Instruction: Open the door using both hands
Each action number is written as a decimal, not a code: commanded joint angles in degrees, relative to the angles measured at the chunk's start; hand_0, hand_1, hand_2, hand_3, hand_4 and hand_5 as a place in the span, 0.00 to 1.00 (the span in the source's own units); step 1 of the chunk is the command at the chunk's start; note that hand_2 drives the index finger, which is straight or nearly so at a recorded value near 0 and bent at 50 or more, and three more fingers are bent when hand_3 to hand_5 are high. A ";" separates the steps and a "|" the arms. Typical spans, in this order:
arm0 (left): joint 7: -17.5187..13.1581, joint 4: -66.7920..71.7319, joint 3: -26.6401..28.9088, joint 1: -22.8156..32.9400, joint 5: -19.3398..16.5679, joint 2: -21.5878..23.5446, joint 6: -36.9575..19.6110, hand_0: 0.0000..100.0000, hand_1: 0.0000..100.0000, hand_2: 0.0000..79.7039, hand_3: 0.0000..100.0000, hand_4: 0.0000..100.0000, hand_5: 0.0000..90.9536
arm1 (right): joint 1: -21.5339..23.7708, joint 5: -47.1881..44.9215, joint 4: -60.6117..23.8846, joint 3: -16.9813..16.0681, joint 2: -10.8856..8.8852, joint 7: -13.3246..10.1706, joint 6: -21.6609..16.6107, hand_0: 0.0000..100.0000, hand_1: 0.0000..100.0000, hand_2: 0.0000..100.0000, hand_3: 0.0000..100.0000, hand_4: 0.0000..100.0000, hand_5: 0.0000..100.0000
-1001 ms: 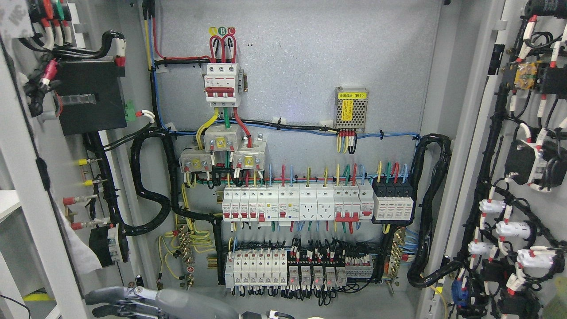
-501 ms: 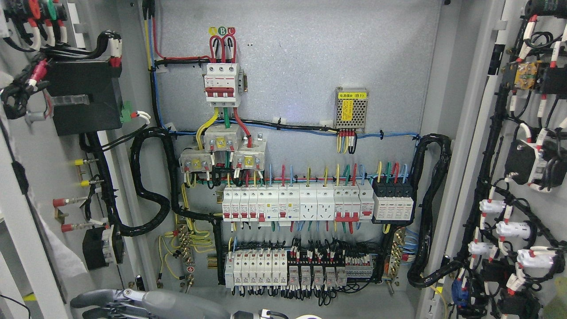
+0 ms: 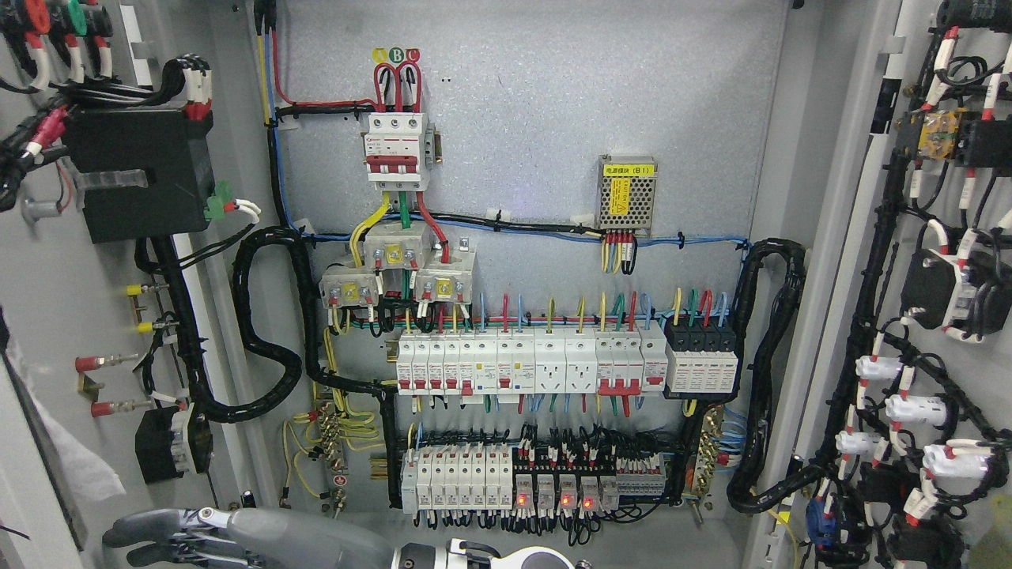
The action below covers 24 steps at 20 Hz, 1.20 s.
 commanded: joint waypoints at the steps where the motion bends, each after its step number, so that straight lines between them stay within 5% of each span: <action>1: 0.01 0.00 -0.07 0.09 0.00 0.04 0.13 0.29 0.00 0.04 0.03 0.03 0.00 | -1.19 -1.92 0.88 4.51 -0.01 -0.77 -0.01 0.22 0.00 0.00 0.00 0.00 0.00; 12: 0.01 0.00 -0.07 0.09 0.00 0.04 0.05 0.29 0.00 0.03 0.03 0.03 0.00 | -6.20 -6.31 0.88 5.74 -0.01 -1.65 -0.01 0.22 0.00 0.00 0.00 0.00 0.00; 24: 0.01 0.00 -0.07 0.09 0.00 0.04 0.05 0.29 0.00 0.04 0.03 0.03 0.00 | -8.57 -8.94 0.88 10.84 -0.01 -3.24 -0.09 0.22 0.00 0.00 0.00 0.00 0.00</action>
